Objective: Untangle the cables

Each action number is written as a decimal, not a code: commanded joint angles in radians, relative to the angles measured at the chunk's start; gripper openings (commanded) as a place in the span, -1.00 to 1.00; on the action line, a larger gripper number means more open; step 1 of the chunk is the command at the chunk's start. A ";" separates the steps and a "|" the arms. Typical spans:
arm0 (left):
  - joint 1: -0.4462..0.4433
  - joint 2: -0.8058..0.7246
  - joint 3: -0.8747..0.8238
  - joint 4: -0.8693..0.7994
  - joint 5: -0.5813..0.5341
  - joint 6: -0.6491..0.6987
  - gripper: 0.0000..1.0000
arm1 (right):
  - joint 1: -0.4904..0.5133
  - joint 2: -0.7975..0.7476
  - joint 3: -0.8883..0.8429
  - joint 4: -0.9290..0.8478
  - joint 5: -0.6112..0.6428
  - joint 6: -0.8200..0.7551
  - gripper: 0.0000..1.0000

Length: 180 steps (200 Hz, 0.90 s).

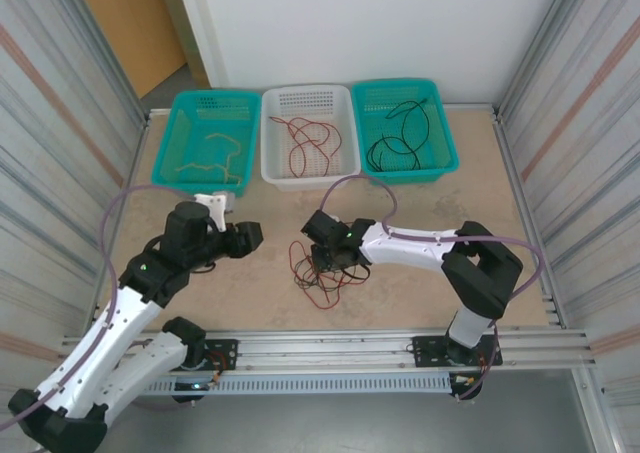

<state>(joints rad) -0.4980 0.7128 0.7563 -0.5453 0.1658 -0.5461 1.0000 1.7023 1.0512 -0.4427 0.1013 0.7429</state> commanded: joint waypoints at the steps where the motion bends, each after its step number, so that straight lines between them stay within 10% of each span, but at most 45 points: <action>1: -0.002 -0.014 -0.014 0.037 0.016 -0.054 0.04 | 0.006 0.010 0.028 -0.041 0.026 -0.010 -0.50; 37: -0.002 -0.017 -0.057 0.085 0.030 -0.093 0.00 | 0.003 -0.004 0.043 -0.074 0.039 -0.021 -1.00; 117: -0.094 0.085 -0.209 0.305 0.048 -0.228 0.40 | 0.210 -0.416 0.165 -0.184 0.341 -0.107 -1.00; 180: -0.195 0.196 -0.233 0.527 0.055 -0.282 0.54 | 0.199 -0.598 0.242 -0.140 0.343 -0.209 -1.00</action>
<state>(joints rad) -0.6628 0.8982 0.5270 -0.1448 0.2134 -0.7925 1.2175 1.1172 1.2816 -0.5701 0.4126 0.5861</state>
